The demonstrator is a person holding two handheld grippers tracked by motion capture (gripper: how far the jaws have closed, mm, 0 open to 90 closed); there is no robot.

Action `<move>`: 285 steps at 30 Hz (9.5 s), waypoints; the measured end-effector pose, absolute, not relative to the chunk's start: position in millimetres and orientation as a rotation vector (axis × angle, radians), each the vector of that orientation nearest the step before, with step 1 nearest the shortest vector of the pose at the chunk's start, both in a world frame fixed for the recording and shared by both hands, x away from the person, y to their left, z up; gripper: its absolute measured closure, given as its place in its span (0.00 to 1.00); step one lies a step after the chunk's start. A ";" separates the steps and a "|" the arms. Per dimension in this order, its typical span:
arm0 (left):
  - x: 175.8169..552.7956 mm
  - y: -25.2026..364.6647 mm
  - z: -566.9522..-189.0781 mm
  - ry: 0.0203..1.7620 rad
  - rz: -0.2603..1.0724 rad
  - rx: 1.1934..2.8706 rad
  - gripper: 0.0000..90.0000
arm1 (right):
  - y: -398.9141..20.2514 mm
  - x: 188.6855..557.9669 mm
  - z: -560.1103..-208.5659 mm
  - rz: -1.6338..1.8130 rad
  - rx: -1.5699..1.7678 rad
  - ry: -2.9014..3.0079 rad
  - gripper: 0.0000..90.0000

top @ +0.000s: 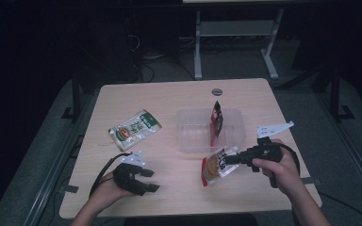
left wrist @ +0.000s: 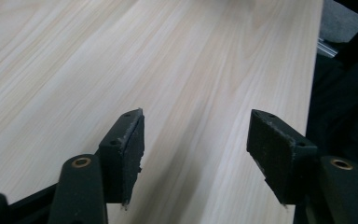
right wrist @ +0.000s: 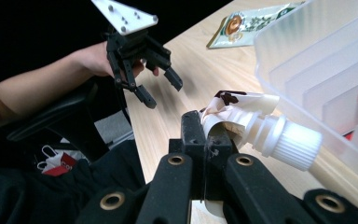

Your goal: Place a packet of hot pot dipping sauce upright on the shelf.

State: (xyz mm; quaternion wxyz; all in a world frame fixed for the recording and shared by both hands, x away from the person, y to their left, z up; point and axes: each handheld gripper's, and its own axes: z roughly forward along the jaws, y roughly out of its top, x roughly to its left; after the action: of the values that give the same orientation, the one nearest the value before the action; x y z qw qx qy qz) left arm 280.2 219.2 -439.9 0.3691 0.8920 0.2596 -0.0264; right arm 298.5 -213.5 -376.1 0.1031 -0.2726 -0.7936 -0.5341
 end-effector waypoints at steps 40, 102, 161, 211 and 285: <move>284.9 229.6 -441.8 0.706 -0.046 2.266 0.34 | -266.6 354.3 -334.0 -1.698 -0.976 -2.402 1.00; 284.0 229.4 -444.2 0.705 -0.071 2.280 0.34 | -234.2 423.5 -359.9 -1.504 -1.058 -2.468 1.00; 284.1 227.3 -444.4 0.703 -0.071 2.280 0.34 | -244.8 379.7 -346.7 -1.530 -1.031 -2.535 0.71; 290.5 234.3 -441.5 0.729 -0.003 2.272 0.34 | -200.7 286.9 -432.2 -1.278 -0.955 -2.676 0.59; 463.3 289.6 -453.8 1.296 0.284 2.163 1.00 | -205.1 285.5 -432.0 -1.282 -0.953 -2.663 0.57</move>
State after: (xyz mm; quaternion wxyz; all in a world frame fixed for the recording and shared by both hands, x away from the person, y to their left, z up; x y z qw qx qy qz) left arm 463.3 289.6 -453.8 0.2973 0.8138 0.4877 0.1070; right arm 285.5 -205.1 -432.0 0.0179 -0.3068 -0.8574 -0.4128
